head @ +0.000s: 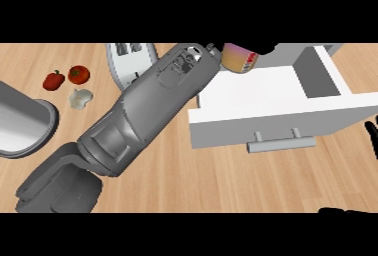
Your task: Pick up the can, place it into the drawer and close the drawer
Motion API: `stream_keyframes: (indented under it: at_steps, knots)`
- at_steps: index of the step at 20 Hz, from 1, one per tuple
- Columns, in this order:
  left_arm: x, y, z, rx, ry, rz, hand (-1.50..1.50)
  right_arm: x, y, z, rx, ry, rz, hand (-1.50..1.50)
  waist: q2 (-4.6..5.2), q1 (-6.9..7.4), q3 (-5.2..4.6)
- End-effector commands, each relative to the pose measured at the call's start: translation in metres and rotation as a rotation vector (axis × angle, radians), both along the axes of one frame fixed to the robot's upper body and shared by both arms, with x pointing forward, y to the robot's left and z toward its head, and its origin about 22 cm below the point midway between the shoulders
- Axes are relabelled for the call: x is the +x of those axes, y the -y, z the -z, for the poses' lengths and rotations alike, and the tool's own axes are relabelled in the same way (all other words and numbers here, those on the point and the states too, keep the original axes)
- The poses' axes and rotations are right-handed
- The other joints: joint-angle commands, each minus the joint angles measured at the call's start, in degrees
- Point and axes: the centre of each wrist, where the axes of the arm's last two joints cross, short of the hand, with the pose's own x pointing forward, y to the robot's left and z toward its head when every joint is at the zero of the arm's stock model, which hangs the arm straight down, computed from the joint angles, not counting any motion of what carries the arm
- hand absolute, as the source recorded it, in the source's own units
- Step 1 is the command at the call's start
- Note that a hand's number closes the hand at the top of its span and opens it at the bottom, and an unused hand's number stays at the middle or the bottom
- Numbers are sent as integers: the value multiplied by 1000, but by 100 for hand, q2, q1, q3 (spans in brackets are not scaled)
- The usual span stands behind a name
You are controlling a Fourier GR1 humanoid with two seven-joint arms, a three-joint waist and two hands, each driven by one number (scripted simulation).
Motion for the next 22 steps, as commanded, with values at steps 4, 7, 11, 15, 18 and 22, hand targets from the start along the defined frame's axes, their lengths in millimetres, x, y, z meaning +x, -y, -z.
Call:
stream_keyframes:
  at_steps: [4,7,11,15,18,22]
  knots:
    - [1,-5,19,20,-16,-5,150,10,-12,-2,-4,-4,0,-150,8,1,-4]
    - [5,-9,25,84,22,-29,150,16,-3,0,0,23,-8,-150,56,-119,5]
    - [7,-16,39,83,32,-85,-150,-4,-6,-9,-19,12,-25,-150,53,-242,0]
    - [2,-14,46,80,23,-101,-150,16,-7,-3,-30,8,-34,-150,67,-222,4]
    - [4,-15,45,65,32,-123,-150,11,-16,-19,-10,27,-39,-150,39,-172,-6]
    - [7,-11,30,60,46,-156,-150,9,-7,-12,-25,35,-44,-150,65,-259,4]
